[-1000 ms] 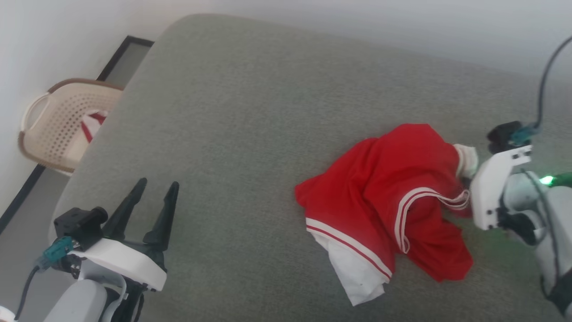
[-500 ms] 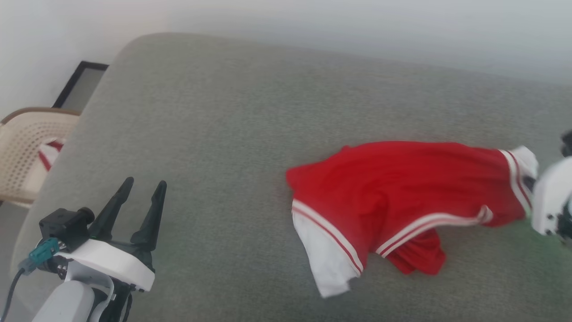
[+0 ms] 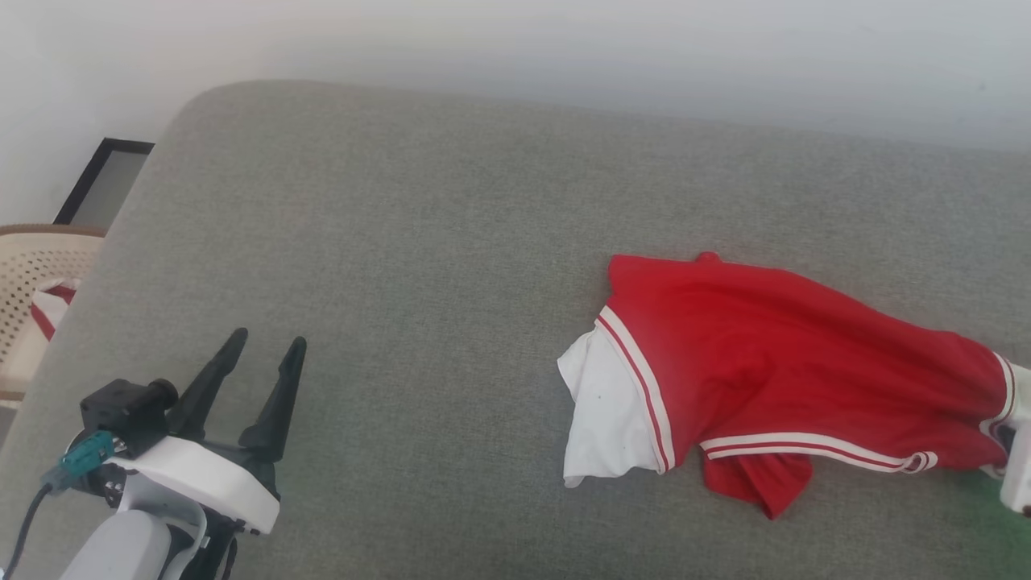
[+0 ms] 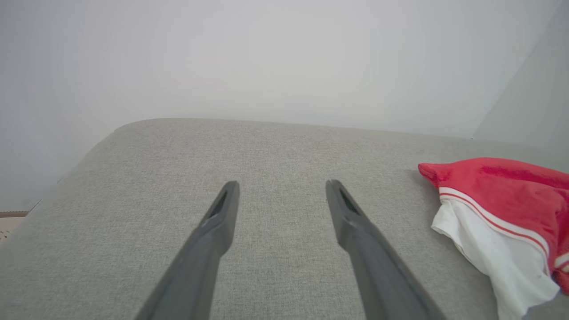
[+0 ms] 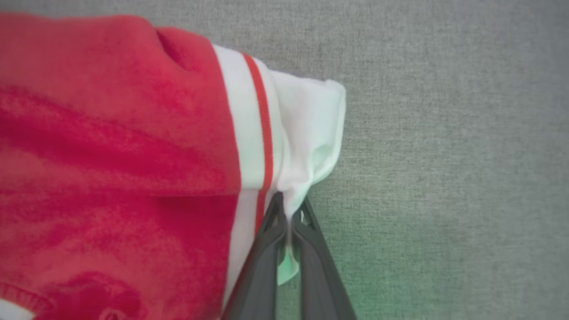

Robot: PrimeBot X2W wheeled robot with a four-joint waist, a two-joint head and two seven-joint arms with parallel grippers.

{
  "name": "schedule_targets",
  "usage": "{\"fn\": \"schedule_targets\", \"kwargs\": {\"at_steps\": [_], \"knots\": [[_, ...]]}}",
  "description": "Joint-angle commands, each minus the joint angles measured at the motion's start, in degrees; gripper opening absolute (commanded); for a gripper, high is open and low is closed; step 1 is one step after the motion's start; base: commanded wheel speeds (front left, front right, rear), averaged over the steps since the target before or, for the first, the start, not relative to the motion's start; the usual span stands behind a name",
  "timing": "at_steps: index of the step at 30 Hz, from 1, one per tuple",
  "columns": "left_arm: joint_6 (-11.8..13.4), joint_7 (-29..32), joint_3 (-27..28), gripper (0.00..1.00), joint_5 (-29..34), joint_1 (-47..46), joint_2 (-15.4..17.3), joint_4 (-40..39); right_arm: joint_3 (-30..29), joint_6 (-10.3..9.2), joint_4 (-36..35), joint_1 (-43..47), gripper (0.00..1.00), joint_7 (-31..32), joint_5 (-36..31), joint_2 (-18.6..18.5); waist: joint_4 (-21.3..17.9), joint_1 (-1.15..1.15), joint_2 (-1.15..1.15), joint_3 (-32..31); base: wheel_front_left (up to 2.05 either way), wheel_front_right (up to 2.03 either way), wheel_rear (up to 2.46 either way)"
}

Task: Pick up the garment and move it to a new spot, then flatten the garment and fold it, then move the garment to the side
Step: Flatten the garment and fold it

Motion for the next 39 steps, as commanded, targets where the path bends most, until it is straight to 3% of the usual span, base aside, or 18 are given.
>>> {"fn": "schedule_targets", "kwargs": {"at_steps": [1,2,3,14,19,24,31,39], "knots": [[-0.3,0.4,-0.3,1.0,-0.3,0.0,0.2,0.0,0.0,-0.11,2.2,0.3,0.06,0.2,-0.6,1.4,-0.3,0.0,0.0,-0.3,0.0,0.0,0.0],[-0.3,0.8,-0.7,1.0,-0.3,0.0,0.5,-0.1,0.0,-0.11,2.7,0.1,0.44,-0.2,-1.3,1.6,-0.4,0.0,0.0,-0.4,0.0,0.0,0.0],[-0.3,1.2,-1.0,1.0,-0.5,-0.1,0.6,-0.3,-0.1,-0.11,3.0,-0.4,1.0,-0.9,-1.5,2.0,-0.6,0.0,0.0,-0.5,0.0,0.0,0.0],[-0.4,9.5,-3.9,1.0,-4.3,-1.7,3.5,-4.6,0.8,-0.07,-1.6,-2.9,1.0,-4.5,-1.5,2.1,-4.5,0.0,0.0,-1.7,0.0,0.0,0.0],[-0.4,17.1,-6.3,1.0,-6.9,-3.2,4.8,-8.0,0.2,-0.07,-7.0,-2.6,1.0,-9.6,-3.5,3.0,-7.0,0.0,0.0,-1.7,0.0,0.0,0.0],[0.6,26.0,-8.7,1.0,-9.4,-5.0,4.9,-10.9,-1.1,-0.07,-13.6,-1.4,1.0,-17.4,-5.9,5.3,-9.3,0.0,0.0,-1.2,0.0,0.0,0.0],[3.3,36.8,-12.3,1.0,-11.5,-6.6,4.1,-15.1,-4.7,-0.08,-19.8,0.5,1.0,-27.1,-10.8,11.5,-12.3,0.0,0.0,0.0,0.0,0.0,0.0],[5.5,43.7,-16.1,1.0,-11.6,-8.1,2.6,-14.3,-6.2,-0.08,-23.8,2.0,1.0,-32.0,-14.9,17.2,-15.2,0.0,0.0,2.2,0.0,0.0,0.0]]}}
